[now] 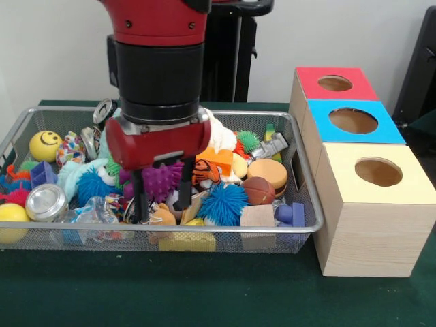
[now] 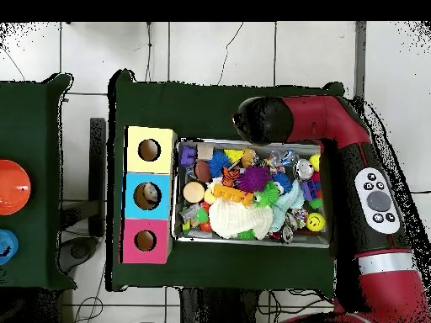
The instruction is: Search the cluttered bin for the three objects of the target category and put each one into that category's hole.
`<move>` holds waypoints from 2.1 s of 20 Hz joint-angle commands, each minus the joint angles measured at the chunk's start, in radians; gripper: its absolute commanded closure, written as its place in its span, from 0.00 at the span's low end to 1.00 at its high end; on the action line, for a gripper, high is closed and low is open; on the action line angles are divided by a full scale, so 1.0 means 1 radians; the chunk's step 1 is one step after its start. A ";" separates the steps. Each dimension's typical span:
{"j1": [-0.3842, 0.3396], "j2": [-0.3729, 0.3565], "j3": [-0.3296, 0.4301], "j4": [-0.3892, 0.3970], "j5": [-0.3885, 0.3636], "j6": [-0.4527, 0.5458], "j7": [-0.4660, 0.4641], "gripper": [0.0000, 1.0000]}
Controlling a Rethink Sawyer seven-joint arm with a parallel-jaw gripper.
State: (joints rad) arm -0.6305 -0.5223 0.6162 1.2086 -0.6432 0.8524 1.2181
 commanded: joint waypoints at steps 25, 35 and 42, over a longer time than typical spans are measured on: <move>-0.122 -0.090 -0.032 0.267 0.005 -0.114 -0.008 0.00; -0.126 -0.056 -0.052 0.314 0.030 -0.237 0.046 0.00; -0.126 -0.057 -0.063 0.312 0.035 -0.244 0.050 0.00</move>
State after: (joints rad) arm -0.7495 -0.6162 0.5901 1.4384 -0.6188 0.6338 1.1936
